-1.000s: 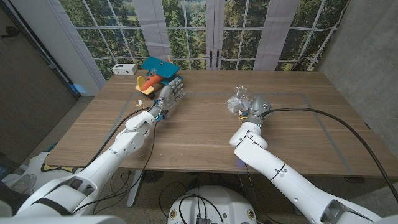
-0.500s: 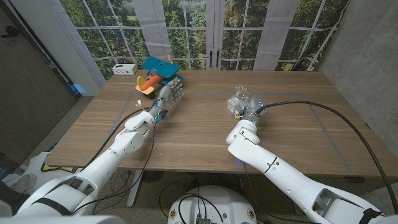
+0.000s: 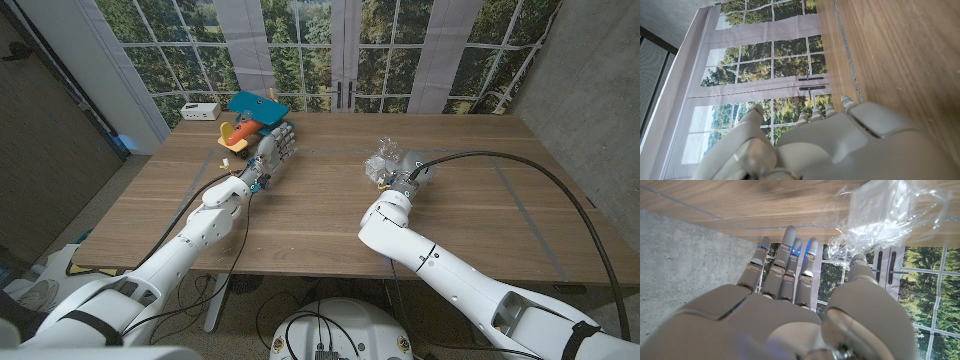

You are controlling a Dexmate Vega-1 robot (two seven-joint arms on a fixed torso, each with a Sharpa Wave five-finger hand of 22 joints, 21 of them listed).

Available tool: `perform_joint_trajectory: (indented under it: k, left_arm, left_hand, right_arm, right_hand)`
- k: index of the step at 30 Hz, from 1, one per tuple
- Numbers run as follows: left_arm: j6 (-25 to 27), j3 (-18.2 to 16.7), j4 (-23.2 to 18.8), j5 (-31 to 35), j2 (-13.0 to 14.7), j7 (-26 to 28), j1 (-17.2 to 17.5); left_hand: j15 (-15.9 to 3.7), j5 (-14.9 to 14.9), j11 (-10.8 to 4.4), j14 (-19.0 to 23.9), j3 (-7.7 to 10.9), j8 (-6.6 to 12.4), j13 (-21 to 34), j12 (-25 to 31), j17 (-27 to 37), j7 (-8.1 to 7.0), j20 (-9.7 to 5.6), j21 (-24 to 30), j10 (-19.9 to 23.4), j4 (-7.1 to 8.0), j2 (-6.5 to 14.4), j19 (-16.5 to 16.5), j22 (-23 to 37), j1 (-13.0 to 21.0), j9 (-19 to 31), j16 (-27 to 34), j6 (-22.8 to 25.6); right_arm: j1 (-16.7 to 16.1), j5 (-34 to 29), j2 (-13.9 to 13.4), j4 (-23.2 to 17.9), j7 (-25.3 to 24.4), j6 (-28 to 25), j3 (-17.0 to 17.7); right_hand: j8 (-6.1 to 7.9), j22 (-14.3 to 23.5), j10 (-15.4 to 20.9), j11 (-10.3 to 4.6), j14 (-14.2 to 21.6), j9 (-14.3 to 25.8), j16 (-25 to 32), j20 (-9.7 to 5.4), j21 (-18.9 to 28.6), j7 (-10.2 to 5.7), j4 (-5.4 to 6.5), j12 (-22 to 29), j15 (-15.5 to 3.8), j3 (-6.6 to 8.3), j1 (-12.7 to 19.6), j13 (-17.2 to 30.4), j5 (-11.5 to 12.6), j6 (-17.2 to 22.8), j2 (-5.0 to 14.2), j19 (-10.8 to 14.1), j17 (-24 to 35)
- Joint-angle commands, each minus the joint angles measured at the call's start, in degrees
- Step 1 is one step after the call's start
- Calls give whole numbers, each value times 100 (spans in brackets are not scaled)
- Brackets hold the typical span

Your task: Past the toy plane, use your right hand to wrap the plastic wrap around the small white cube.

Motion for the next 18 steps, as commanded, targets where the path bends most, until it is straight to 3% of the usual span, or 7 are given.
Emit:
perform_joint_trajectory:
  k: [1, 5, 7, 11, 15, 18]
  left_arm:
    - [36, 12, -44, 37, -10, 73, -14]
    - [58, 9, -104, 40, 6, 116, 15]
    - [79, 10, -128, 40, 16, 137, 26]
    - [91, 12, -144, 37, 11, 160, 37]
    - [80, 16, -152, 45, 7, 170, 38]
    - [65, 16, -154, 49, 0, 177, 39]
  left_hand:
    - [29, -14, -16, -1015, 29, 12, 26, -3, 16, -20, 32, 13, -1275, -1, -15, -53, 33, 12, 20, 8, -975]
    - [30, -14, -11, -1016, 31, 11, 26, -3, 16, -19, 31, 12, -1276, 0, -12, -56, 34, 12, 20, 8, -979]
    - [29, -13, -15, -1017, 32, 12, 26, -3, 16, -20, 31, 13, -1277, 0, -10, -55, 34, 12, 20, 8, -977]
    - [30, -13, -7, -1016, 34, 13, 26, -5, 16, -19, 31, 13, -1282, 1, -7, -55, 34, 12, 20, 9, -977]
    - [29, -12, -10, -1010, 37, 15, 26, -2, 16, -16, 31, 15, -1277, 2, -3, -52, 34, 13, 20, 11, -972]
    - [30, -12, -11, -1013, 38, 13, 26, -2, 16, -14, 31, 12, -1280, 3, -1, -60, 34, 12, 20, 10, -979]
  right_arm:
    - [122, 207, -411, -486, 750, -27, -131]
    - [50, 445, -609, -700, 887, 319, -28]
    - [46, 508, -680, -755, 918, 405, -22]
    - [-35, 657, -728, -850, 924, 598, 115]
    - [-81, 702, -714, -854, 824, 692, 184]
    - [-35, 667, -703, -805, 749, 624, 119]
  right_hand:
    - [83, 20, 279, -38, 227, -34, 76, -59, 26, 3, -84, 100, -37, 60, 110, -38, 34, 342, 57, 47, 7]
    - [77, 19, 313, -18, 239, -61, 69, -87, 32, 33, -103, 97, -47, 115, 166, -72, 42, 406, 117, 60, 2]
    - [34, 18, 323, -19, 246, -108, 78, -106, 39, 32, -219, 72, -53, 300, 453, -129, 69, 431, 292, 73, 7]
    - [-26, 11, 463, -115, 322, -196, 81, -183, 52, -40, -387, 63, -174, 617, 995, -247, 73, 528, 411, 91, -14]
    - [11, 3, 860, -295, 546, -299, 133, -315, 112, -209, -430, 181, -399, 1081, 1845, -333, 36, 927, 475, 196, -23]
    - [105, 4, 1050, -347, 657, -271, 251, -385, 139, -243, -421, 287, -476, 1189, 2149, -279, 17, 1140, 474, 234, 72]
